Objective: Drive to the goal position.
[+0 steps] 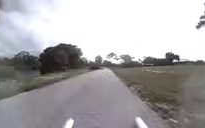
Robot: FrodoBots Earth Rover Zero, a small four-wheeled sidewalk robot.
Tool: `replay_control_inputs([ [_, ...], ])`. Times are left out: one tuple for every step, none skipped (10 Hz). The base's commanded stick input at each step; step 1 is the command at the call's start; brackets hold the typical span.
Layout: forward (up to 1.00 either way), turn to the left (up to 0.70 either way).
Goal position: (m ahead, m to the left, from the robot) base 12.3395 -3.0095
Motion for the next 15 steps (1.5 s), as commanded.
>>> replay_control_inputs([
  [0.85,0.0],
  [0.85,0.0],
  [0.85,0.0],
  [0.85,0.0],
  [0.85,0.0],
  [0.85,0.0],
  [0.85,0.0],
  [0.85,0.0],
  [0.85,0.0],
  [0.85,0.0],
  [0.85,0.0],
  [0.85,0.0],
  [0.85,0.0],
  [0.85,0.0],
  [0.85,0.0],
])
